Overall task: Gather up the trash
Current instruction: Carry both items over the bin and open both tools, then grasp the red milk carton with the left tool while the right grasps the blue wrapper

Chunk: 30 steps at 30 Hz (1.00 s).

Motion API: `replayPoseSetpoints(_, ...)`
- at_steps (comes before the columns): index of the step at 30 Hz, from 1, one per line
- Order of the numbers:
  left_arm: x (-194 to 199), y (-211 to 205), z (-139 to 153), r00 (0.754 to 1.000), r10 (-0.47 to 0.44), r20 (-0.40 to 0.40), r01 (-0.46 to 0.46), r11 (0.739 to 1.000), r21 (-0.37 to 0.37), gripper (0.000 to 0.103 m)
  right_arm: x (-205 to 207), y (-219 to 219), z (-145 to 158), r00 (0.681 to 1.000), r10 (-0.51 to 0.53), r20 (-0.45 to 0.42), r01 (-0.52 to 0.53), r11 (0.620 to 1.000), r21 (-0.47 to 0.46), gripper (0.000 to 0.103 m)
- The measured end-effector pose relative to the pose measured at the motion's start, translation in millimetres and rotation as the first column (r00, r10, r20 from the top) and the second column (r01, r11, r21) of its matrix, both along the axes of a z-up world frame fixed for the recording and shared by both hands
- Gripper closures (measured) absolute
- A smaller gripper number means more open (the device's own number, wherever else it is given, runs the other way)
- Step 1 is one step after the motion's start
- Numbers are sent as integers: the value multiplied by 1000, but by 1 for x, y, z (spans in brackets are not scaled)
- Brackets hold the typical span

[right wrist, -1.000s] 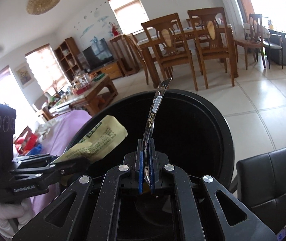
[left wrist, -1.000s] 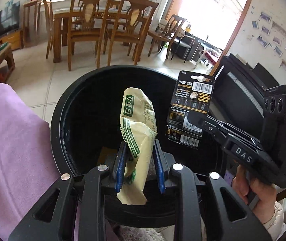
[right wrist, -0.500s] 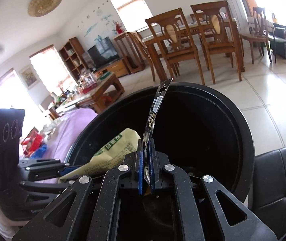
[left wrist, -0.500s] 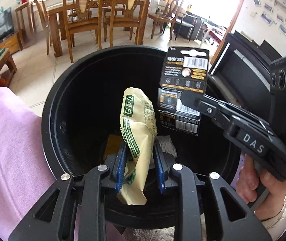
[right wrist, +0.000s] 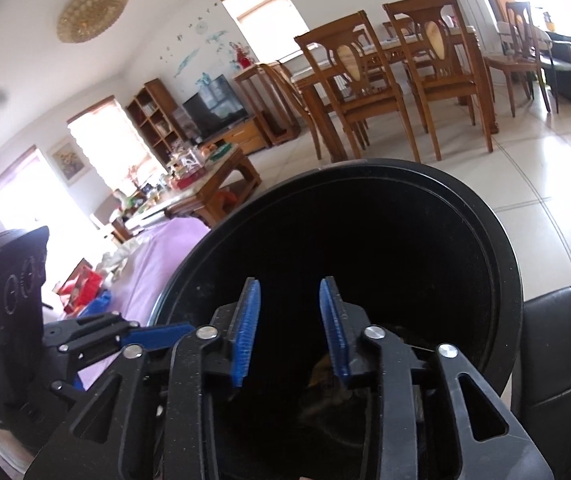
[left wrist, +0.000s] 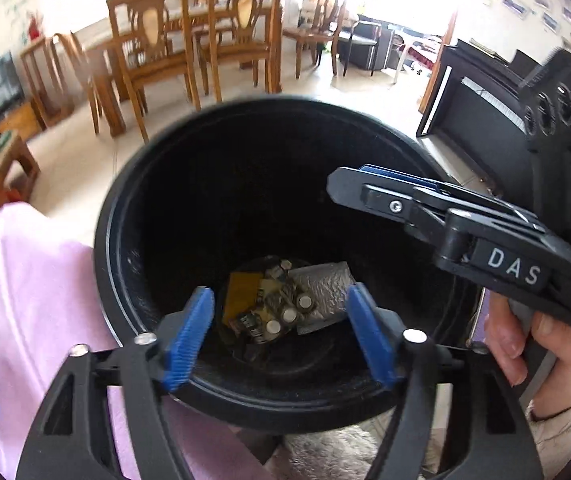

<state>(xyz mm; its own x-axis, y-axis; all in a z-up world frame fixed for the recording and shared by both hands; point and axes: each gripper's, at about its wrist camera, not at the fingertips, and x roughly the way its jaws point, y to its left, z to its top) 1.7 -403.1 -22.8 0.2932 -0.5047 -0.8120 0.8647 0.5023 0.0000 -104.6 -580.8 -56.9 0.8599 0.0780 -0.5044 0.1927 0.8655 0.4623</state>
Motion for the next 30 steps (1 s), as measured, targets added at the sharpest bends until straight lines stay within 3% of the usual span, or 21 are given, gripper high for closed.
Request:
replayPoseSetpoints(5, -8, 11, 1, 999, 4, 47, -4, 1000, 19, 26, -5, 2, 9, 1000, -5, 20, 5, 1000, 6, 23)
replayPoseSetpoints(8, -9, 26, 6, 999, -2, 51, 3, 1000, -13, 24, -8, 4, 16, 999, 0, 33, -1, 999, 33, 13)
replayPoseSetpoints(10, -9, 37, 12, 997, 21, 71, -19, 999, -28, 11, -9, 6, 20, 1000, 4, 27, -5, 999, 34, 5)
replayPoseSetpoints(15, -13, 85, 38, 994, 58, 96, -41, 985, -169, 6, -5, 26, 37, 999, 25, 31, -25, 1000, 7, 5)
replayPoseSetpoints(21, 1, 155, 58, 965, 202, 168, -159, 959, -235, 5, 24, 76, 52, 994, 107, -21, -107, 994, -19, 5)
replayPoseSetpoints(26, 48, 237, 62, 916, 374, 145, -321, 901, -291, 5, 63, 144, 62, 978, 203, -45, -205, 978, -46, 5)
replayPoseSetpoints(30, 98, 319, 60, 841, 534, 85, -486, 815, -315, 5, 99, 205, 68, 955, 289, -74, -294, 954, -65, 5)
